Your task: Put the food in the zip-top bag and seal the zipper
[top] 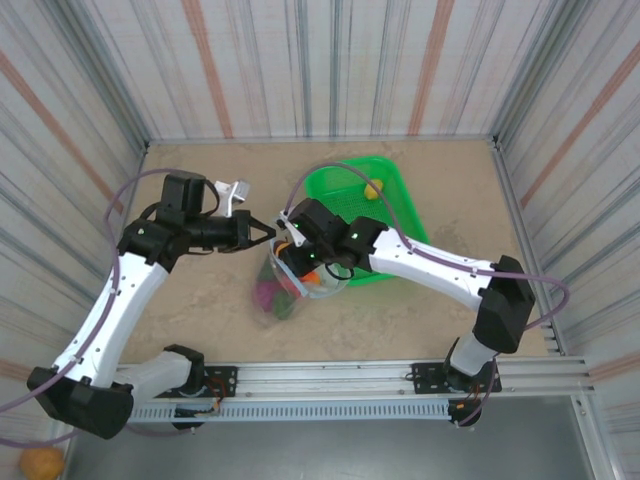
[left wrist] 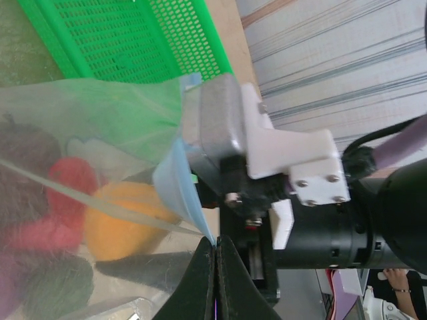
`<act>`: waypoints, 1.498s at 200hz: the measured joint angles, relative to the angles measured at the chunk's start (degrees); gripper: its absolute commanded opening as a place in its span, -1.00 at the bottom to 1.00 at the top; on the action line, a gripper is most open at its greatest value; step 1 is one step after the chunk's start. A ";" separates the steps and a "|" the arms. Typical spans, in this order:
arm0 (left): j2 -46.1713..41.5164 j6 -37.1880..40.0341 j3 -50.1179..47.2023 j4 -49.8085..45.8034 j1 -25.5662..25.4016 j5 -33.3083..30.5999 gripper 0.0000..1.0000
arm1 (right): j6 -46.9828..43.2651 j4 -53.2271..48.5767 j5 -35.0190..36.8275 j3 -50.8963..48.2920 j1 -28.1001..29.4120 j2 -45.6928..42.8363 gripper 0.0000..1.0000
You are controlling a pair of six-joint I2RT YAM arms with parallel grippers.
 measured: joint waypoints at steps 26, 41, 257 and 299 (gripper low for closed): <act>0.00 0.00 -0.07 0.22 0.02 -0.04 -1.00 | 0.76 2.08 -2.19 0.00 -0.07 1.42 0.66; -0.02 0.00 -0.09 0.24 0.09 -0.04 -1.00 | 0.87 2.23 -2.27 0.00 -0.11 1.38 0.67; -1.49 -0.83 -3.37 3.50 1.68 -0.42 -1.00 | 7.45 -5.42 10.23 -2.32 -24.48 -9.64 0.36; -1.46 -0.83 -3.98 4.46 1.64 -0.17 -1.00 | 6.97 -9.18 14.23 8.48 -30.25 9.81 0.56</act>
